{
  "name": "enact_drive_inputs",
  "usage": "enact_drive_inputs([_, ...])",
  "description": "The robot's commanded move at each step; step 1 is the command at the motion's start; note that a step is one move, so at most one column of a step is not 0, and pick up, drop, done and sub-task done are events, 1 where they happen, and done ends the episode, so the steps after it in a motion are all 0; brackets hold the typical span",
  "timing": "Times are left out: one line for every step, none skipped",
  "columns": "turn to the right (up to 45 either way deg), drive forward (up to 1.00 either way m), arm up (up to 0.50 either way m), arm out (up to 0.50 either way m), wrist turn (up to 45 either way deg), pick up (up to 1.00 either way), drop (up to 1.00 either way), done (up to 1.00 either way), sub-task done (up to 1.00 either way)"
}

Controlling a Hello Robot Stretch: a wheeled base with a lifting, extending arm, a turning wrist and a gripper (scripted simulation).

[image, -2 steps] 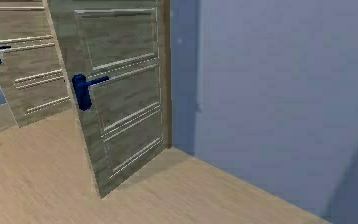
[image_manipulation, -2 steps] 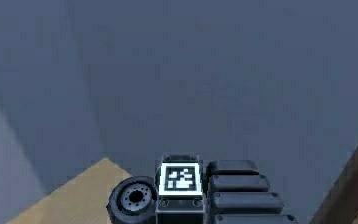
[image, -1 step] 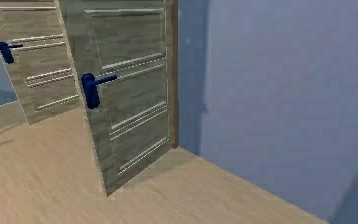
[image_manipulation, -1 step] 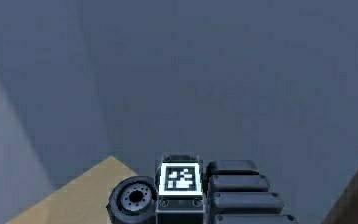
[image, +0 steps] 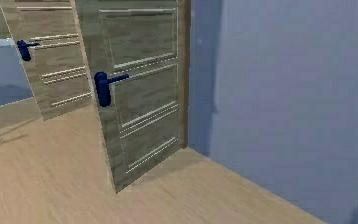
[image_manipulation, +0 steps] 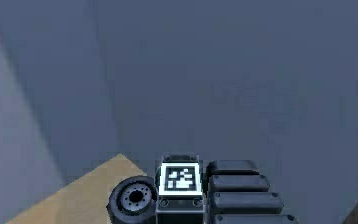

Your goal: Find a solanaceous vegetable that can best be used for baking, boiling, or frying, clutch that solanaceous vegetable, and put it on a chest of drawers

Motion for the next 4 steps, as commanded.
enact_drive_inputs([0.0,0.20,0.00,0.00,0.0,0.00,0.00,0.00,0.00])
enact_drive_inputs([0.0,0.15,0.00,0.00,0.0,0.00,0.00,0.00,0.00])
enact_drive_inputs([-45.0,0.00,0.00,0.00,0.0,0.00,0.00,0.00,0.00])
enact_drive_inputs([-15.0,0.00,0.00,0.00,0.0,0.00,0.00,0.00,0.00])
